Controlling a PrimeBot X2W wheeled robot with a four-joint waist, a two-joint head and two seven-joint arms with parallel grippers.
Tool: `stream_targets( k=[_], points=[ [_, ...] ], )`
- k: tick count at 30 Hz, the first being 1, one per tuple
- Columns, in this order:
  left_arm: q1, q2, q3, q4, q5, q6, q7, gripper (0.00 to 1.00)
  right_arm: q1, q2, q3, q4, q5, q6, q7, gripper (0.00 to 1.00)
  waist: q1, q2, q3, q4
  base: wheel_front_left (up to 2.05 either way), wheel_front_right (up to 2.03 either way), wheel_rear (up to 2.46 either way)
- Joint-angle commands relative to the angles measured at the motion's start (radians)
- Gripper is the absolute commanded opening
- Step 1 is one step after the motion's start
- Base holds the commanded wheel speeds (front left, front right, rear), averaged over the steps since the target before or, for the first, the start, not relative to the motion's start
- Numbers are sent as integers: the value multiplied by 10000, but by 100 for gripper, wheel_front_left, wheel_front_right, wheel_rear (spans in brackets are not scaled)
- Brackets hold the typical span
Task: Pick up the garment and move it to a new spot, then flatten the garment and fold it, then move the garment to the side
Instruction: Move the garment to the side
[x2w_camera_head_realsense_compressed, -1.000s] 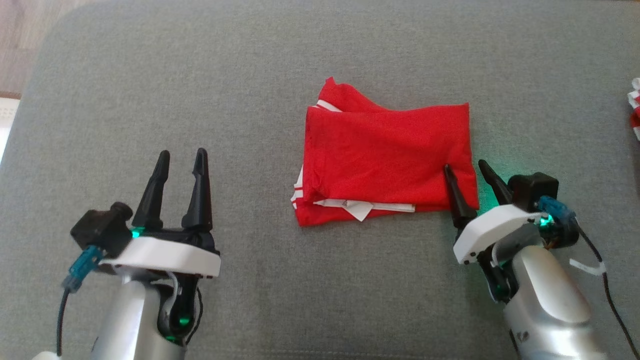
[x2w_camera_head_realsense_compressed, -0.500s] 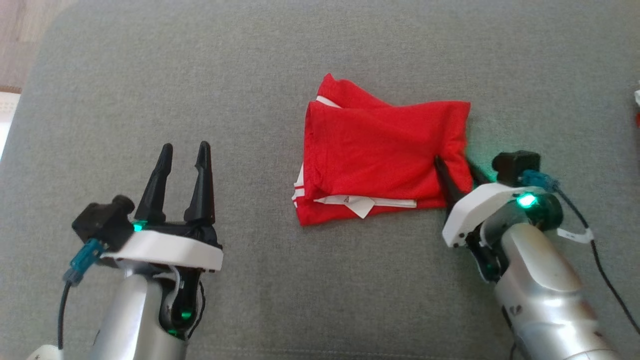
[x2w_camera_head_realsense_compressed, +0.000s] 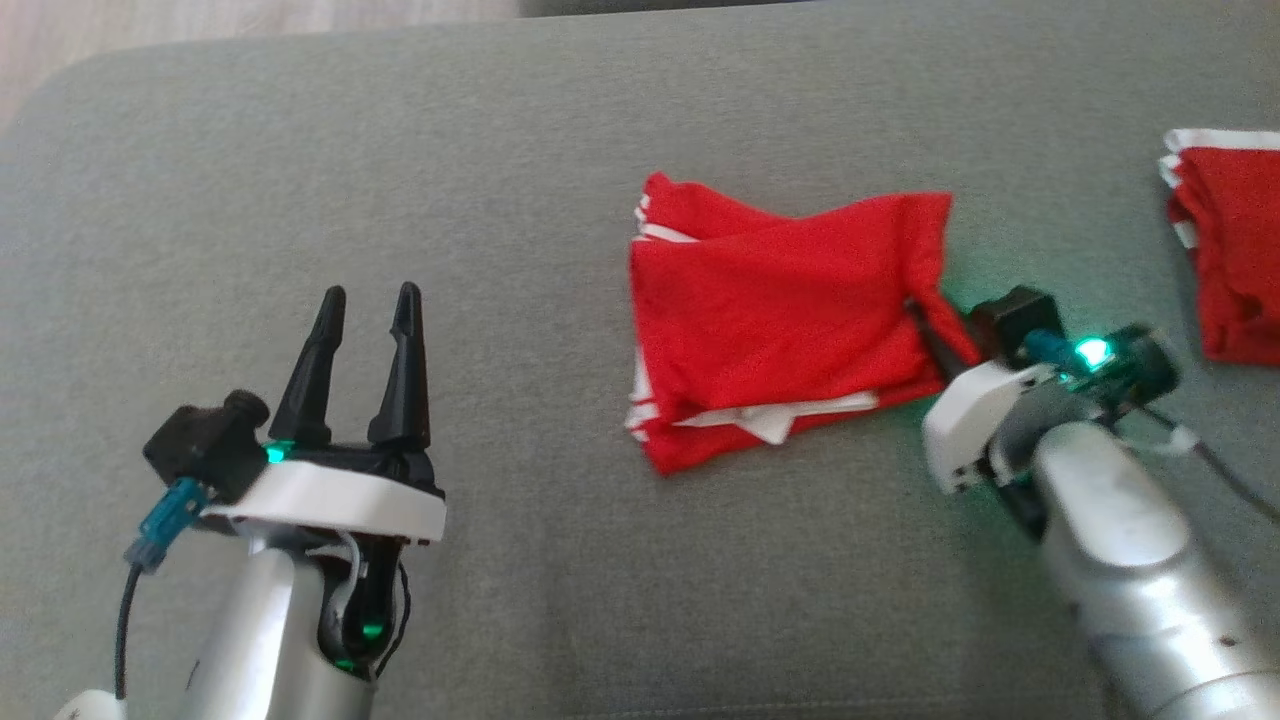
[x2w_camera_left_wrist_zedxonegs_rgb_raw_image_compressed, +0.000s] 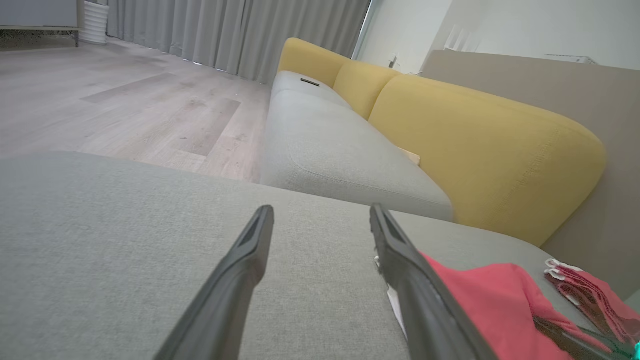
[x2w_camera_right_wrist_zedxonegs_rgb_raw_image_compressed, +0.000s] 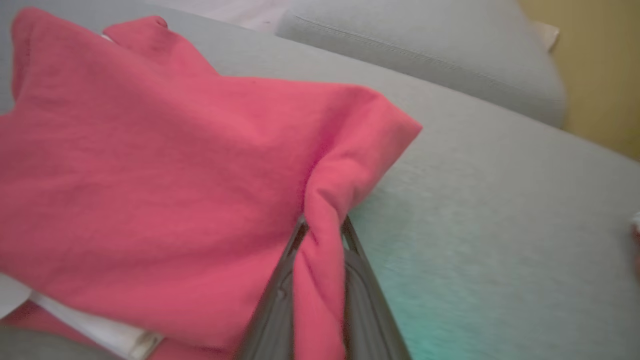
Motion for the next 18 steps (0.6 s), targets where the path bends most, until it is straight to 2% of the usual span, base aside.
stream_targets(
  k=[1, 9, 14, 18],
  points=[
    [-325, 104, 243, -408, 8, 49, -53, 100, -519, -493, 312, -578, -283, -9, 106, 0, 0, 0, -14, -238, 0, 0, 0],
    [-475, 104, 154, -509, 40, 54, -53, 100, -918, -2984, 1031, -1878, -336, -9, 906, 0, 0, 0, 306, -796, 0, 0, 0],
    [-693, 104, 145, -501, 84, 6, -53, 100, -1211, -4600, 880, -2369, -28, -9, 1442, 0, 0, 0, 644, -894, 0, 0, 0],
    [-834, 104, 150, -505, 115, -44, -53, 100, -1276, -5597, 498, -2527, 50, -9, 1921, 0, 0, 0, 921, -876, 0, 0, 0]
  ],
)
